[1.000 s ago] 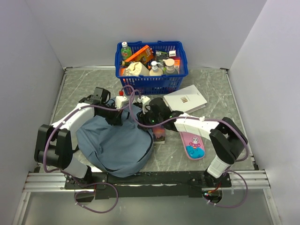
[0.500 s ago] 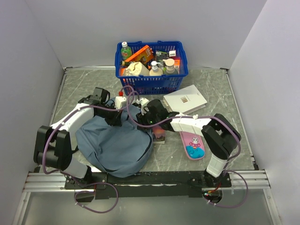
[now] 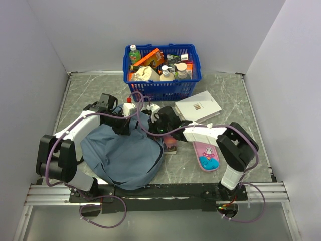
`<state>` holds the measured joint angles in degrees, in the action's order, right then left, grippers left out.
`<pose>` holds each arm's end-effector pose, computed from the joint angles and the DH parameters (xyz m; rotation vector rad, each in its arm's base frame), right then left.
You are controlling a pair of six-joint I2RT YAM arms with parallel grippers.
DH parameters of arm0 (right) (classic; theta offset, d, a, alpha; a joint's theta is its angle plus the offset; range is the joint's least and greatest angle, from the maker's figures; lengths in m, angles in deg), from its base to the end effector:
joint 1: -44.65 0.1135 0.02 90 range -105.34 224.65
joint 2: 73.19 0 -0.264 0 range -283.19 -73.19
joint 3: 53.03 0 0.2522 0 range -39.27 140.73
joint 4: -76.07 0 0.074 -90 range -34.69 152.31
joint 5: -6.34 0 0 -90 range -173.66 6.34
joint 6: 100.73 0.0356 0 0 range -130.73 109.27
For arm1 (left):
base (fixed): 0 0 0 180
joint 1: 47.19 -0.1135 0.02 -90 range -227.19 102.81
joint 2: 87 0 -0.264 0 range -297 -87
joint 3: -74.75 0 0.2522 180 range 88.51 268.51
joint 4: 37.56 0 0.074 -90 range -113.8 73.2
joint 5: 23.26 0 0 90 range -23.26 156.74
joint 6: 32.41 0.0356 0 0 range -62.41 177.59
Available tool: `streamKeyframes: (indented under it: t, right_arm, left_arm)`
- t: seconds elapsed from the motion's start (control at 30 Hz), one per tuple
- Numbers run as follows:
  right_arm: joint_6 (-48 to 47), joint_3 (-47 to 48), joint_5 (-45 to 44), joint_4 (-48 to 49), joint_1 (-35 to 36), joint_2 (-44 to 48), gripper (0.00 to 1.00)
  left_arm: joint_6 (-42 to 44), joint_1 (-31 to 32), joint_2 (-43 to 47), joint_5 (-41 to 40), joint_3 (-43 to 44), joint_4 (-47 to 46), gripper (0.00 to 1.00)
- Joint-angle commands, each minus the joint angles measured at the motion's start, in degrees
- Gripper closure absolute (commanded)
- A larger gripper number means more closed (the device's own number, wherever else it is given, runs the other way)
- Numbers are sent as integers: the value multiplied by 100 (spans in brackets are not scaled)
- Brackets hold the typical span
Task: Pack the student bag
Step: Unzip the student bag at the center of the board.
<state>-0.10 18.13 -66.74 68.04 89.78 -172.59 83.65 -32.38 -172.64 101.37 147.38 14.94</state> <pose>0.2554 0.2712 0.1907 -0.8489 2.1486 0.8486 0.2737 -0.0933 0.2260 1.0589 2.3446 -0.7417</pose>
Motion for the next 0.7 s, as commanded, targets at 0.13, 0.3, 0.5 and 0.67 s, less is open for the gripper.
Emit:
streamKeyframes:
  t: [0.13,0.3,0.5,0.67]
  right_arm:
    - [26,-414,-295,586,-153,1079,100]
    - [149,-765,-313,753,-153,1440,100]
    - [412,-1397,-295,989,-153,2001,100]
    - [563,-1838,-453,982,-162,2626,100]
  left_arm:
    - [4,31,66,254,116,125,99]
    - [-31,31,66,193,124,90,99]
    - [-225,31,92,26,177,-68,99]
    - [-356,31,39,-88,195,-217,99]
